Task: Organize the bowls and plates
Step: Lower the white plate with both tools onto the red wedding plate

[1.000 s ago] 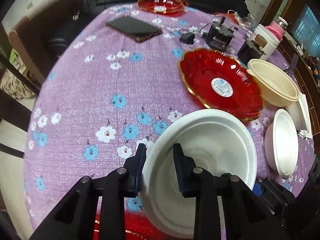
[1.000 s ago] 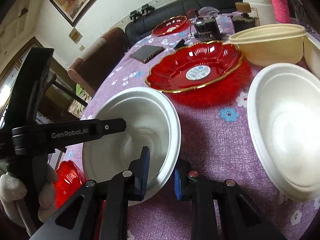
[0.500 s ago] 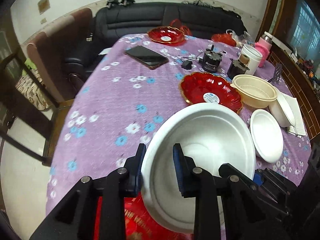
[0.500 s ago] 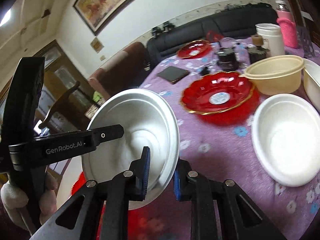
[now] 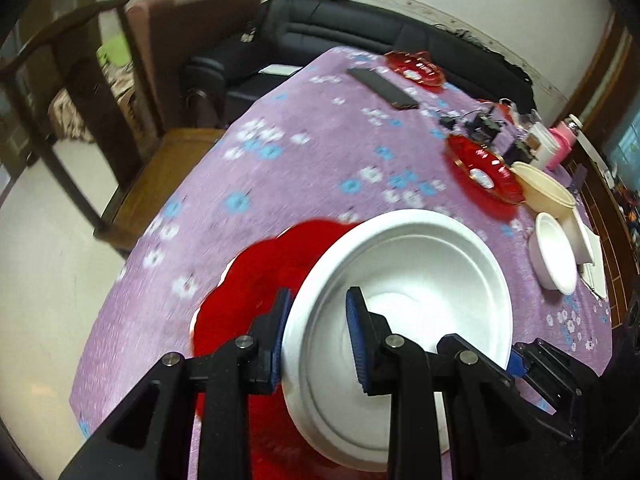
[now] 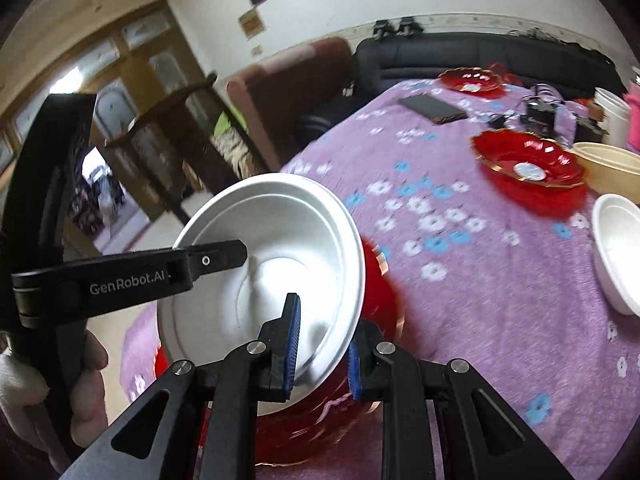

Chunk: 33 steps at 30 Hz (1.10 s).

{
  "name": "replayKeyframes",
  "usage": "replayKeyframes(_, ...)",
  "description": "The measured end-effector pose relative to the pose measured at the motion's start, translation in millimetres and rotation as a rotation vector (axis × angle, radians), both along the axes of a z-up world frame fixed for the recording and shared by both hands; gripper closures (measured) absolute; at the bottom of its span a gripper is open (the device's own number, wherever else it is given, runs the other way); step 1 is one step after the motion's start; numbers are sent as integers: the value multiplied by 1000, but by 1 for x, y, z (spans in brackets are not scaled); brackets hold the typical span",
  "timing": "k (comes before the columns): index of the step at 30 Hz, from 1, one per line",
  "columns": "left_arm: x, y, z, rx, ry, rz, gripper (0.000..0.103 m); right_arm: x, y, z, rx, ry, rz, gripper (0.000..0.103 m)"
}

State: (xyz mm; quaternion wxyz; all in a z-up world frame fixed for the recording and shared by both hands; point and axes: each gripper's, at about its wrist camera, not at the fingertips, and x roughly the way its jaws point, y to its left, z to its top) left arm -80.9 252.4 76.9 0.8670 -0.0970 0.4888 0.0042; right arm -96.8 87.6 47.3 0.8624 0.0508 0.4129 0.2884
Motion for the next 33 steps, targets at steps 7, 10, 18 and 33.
replayKeyframes(7,-4,14,-35,-33,56,24,76,-1,16,-24,-73,51,10,80)
replayKeyframes(10,-3,15,-39,-24,54,36,76,-1,19,-23,-96,40,11,81)
replayKeyframes(18,-7,24,-37,-57,45,58,67,1,25,-24,-127,29,10,79)
replayKeyframes(33,-42,27,11,-60,-111,90,34,-20,16,10,-80,-103,-3,48)
